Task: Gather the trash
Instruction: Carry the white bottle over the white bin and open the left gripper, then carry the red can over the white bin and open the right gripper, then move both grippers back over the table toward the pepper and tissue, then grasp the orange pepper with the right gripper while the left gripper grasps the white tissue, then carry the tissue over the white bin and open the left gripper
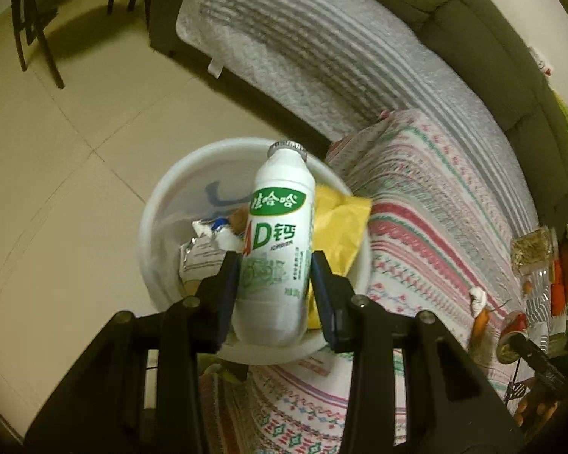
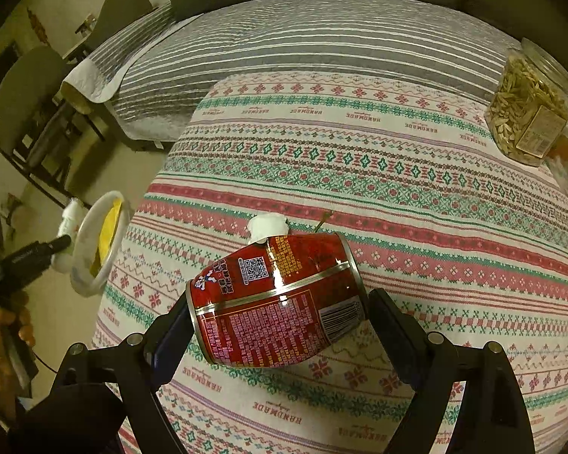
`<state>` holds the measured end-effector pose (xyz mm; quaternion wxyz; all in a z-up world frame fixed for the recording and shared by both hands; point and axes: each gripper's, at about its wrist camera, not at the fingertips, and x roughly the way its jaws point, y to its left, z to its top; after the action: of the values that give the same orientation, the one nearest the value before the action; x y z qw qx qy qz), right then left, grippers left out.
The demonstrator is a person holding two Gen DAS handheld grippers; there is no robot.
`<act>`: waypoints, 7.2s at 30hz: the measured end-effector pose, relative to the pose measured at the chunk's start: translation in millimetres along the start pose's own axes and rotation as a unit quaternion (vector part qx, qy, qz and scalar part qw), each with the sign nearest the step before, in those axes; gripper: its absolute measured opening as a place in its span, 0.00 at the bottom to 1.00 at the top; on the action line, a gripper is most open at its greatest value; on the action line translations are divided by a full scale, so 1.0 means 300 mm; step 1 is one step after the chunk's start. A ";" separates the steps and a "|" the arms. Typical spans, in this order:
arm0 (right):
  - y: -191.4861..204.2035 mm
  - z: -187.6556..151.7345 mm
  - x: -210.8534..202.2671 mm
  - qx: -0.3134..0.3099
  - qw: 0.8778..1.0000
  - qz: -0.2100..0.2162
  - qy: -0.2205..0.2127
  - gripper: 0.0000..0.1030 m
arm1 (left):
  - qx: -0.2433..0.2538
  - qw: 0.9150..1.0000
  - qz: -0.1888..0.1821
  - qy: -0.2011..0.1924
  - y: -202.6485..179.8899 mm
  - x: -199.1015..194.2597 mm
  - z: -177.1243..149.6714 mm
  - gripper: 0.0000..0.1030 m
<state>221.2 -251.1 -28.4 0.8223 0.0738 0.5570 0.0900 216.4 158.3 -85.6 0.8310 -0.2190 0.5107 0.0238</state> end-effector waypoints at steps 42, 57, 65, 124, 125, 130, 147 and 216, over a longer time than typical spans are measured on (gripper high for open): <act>0.639 0.055 0.137 -0.089 0.991 0.097 -0.018 0.87 | 0.070 0.990 0.119 -0.035 0.249 -0.209 -0.122 0.91; 0.992 0.037 0.394 -0.161 0.984 0.074 -0.006 0.87 | 0.033 0.991 0.126 -0.031 0.402 -0.241 -0.135 0.91; 0.989 0.027 0.435 -0.154 0.985 0.079 0.000 0.88 | 0.024 0.992 0.124 -0.031 0.417 -0.240 -0.132 0.91; -0.003 -0.016 0.050 0.004 0.999 -0.034 0.007 0.92 | 0.139 0.990 0.033 -0.003 -0.211 -0.128 -0.176 0.92; -0.004 -0.017 0.065 0.003 0.999 -0.037 0.012 0.92 | 0.140 0.990 0.033 -0.003 -0.216 -0.127 -0.176 0.92; 0.007 -0.010 0.129 -0.007 0.998 -0.046 0.032 0.82 | 0.145 0.989 0.040 -0.001 -0.223 -0.117 -0.184 0.92; 0.061 -0.007 0.253 -0.016 0.994 -0.091 0.051 0.75 | 0.148 0.987 0.059 0.010 -0.223 -0.098 -0.203 0.92; -0.504 -0.073 -0.068 0.119 0.992 -0.052 -0.005 0.18 | 0.203 0.975 -0.089 0.029 -0.878 0.213 -0.318 0.24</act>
<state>203.3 -402.4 -51.7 0.8141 0.1425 0.5626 -0.0197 236.4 -128.4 -87.6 0.8420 -0.0906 0.5069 -0.1608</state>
